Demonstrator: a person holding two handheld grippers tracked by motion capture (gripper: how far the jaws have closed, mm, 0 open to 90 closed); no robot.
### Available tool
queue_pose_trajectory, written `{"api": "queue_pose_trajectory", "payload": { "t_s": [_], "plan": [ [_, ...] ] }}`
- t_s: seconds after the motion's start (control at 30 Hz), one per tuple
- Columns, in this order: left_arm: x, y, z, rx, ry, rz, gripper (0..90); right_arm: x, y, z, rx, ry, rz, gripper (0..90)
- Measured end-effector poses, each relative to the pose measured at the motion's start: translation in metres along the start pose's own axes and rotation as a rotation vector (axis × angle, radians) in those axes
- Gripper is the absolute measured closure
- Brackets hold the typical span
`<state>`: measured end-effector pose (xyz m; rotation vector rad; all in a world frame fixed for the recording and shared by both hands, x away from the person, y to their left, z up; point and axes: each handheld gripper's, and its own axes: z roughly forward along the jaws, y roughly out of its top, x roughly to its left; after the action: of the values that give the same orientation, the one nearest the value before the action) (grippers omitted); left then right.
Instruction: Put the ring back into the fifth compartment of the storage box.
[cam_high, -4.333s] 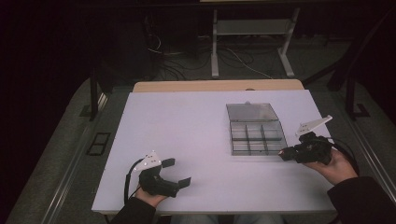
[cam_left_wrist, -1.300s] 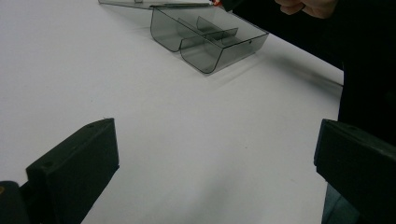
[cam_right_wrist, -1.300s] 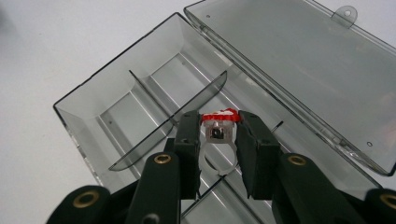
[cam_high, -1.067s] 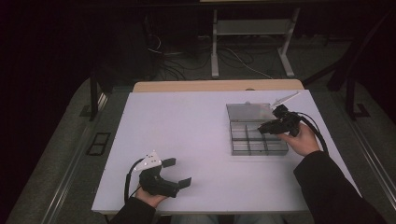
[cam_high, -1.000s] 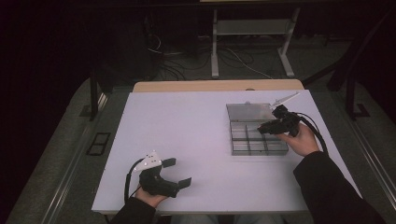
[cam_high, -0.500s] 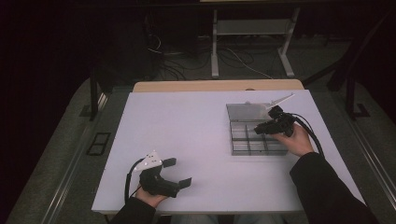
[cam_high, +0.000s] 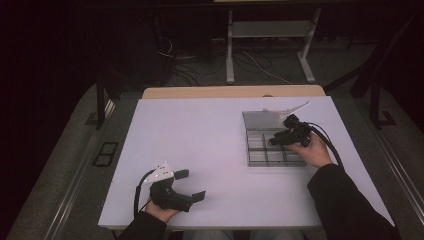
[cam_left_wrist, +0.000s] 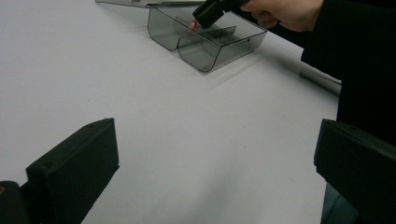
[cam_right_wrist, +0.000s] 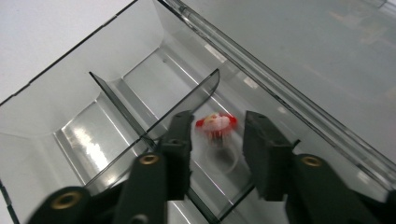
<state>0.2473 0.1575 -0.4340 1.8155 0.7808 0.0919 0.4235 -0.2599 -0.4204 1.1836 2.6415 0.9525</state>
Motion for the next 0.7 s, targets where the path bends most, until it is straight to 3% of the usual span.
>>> {"api": "queue_pose_trajectory", "payload": {
  "t_s": [0.13,0.43,0.7],
  "plan": [
    [0.000,0.000,0.000,0.001,-0.001,0.000,0.0,0.002,0.000,-0.004,-0.011,0.001,0.002,53.4],
    [-0.001,-0.001,0.001,0.006,-0.004,-0.006,0.0,0.011,-0.004,-0.019,-0.032,-0.002,0.024,33.9],
    [0.000,-0.001,0.001,0.009,-0.003,-0.008,0.0,0.026,-0.011,-0.039,-0.103,-0.016,0.057,0.3]
  ]
}}
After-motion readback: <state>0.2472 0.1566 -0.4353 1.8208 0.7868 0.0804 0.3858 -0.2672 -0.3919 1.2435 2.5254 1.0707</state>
